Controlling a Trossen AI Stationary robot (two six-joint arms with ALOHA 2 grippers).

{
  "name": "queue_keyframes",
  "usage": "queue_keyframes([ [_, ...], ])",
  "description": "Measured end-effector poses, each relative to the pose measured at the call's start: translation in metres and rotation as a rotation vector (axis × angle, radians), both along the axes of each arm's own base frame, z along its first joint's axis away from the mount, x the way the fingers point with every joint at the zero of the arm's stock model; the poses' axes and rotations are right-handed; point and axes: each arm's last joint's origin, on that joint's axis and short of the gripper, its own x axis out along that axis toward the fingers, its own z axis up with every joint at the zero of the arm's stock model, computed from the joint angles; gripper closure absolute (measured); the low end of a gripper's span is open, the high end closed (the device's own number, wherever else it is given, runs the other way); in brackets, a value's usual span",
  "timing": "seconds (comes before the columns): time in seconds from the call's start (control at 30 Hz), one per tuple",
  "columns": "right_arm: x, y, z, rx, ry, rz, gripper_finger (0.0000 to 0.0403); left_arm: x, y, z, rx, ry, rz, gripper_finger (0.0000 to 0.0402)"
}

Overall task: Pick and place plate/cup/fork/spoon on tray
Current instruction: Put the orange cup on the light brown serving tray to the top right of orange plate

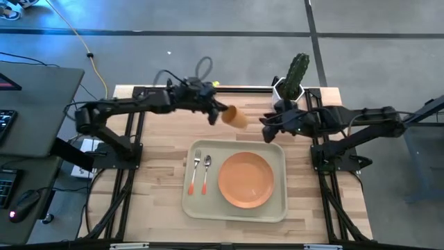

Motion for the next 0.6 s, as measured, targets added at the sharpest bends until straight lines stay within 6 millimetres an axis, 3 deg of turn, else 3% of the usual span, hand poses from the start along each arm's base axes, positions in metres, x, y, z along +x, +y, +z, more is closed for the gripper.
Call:
queue_keyframes([
  [0.13, -0.013, 0.009, -0.009, 0.105, 0.075, -0.045, 0.0281, 0.029, -0.015, -0.007, -0.010, 0.046, 0.000, 0.0401],
  [0.33, -0.011, 0.015, -0.005, 0.087, 0.002, -0.078, 0.0267, 0.062, -0.038, -0.006, 0.225, 0.196, 0.059, 0.0401],
  [0.6, 0.003, 0.005, -0.011, -0.114, 0.127, 0.002, 0.0190, 0.089, -0.073, 0.026, 0.475, 0.152, 0.121, 0.0401],
])
